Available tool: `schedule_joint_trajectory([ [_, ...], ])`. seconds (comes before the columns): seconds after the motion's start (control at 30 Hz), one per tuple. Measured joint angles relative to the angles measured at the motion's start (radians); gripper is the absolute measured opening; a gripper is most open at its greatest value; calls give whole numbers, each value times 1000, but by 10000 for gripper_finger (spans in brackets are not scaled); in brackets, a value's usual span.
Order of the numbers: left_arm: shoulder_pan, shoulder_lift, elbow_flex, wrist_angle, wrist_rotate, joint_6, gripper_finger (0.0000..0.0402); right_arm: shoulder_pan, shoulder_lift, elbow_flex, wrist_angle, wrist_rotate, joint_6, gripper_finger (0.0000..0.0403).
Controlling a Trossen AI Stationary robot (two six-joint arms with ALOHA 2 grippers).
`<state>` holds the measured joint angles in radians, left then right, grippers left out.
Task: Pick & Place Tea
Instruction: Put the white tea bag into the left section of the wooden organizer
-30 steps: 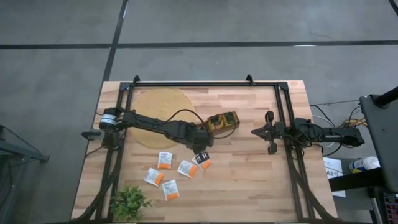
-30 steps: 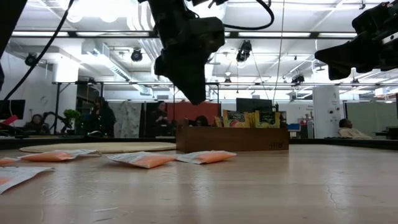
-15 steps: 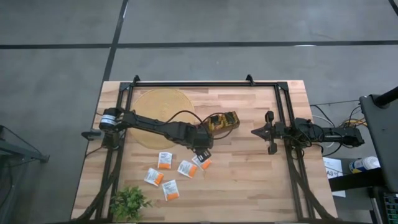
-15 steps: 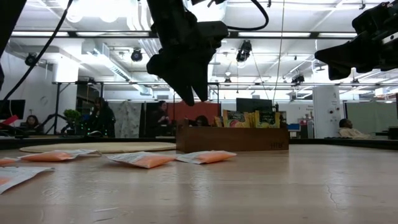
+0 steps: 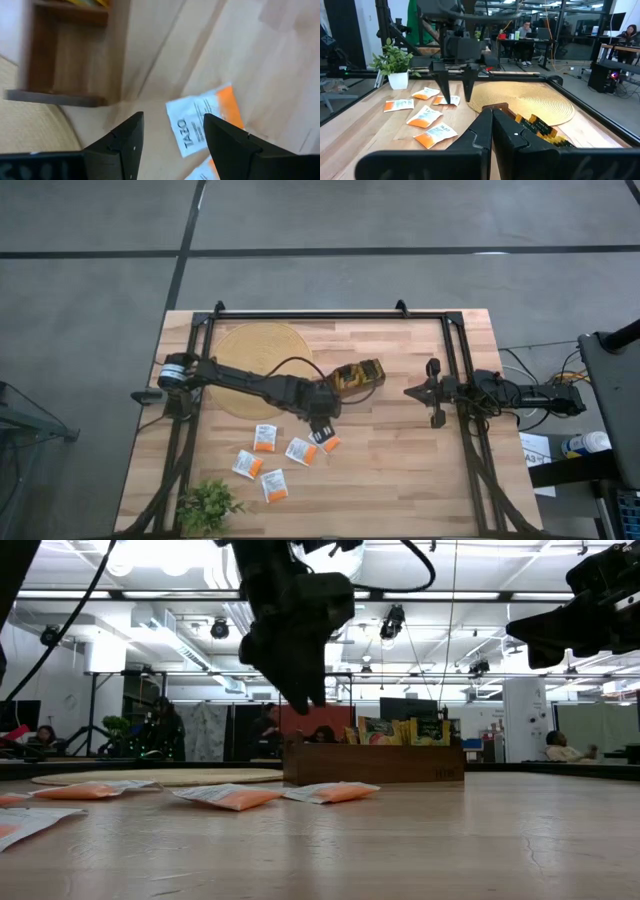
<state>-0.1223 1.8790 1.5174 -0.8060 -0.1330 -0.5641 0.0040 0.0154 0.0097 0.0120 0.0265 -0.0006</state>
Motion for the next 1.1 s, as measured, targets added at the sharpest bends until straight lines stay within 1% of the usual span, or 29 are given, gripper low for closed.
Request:
schedule_joint_trajectory([
  [0.13, -10, -3, -47, 43, 18, 10, 200, 0, 0, 0, 0, 0, 0, 9],
  [0.4, -25, -27, -116, 63, 20, -17, 200, 0, 0, 0, 0, 0, 0, 9],
  [0.63, -28, -56, -148, 91, 22, -15, 200, 0, 0, 0, 0, 0, 0, 8],
  [0.7, -29, -69, -163, 92, 16, -13, 200, 0, 0, 0, 0, 0, 0, 9],
  [0.77, -34, -89, -182, 121, -19, -32, 200, 0, 0, 0, 0, 0, 0, 9],
  [0.87, -48, -122, -220, 165, -34, -102, 200, 0, 0, 0, 0, 0, 0, 9],
  [0.9, -49, -131, -234, 193, -7, -127, 200, 0, 0, 0, 0, 0, 0, 9],
  [1.0, -50, -147, -287, 314, 133, -170, 200, 0, 0, 0, 0, 0, 0, 9],
  [1.1, -52, -148, -328, 381, 197, -191, 200, 0, 0, 0, 0, 0, 0, 9],
])
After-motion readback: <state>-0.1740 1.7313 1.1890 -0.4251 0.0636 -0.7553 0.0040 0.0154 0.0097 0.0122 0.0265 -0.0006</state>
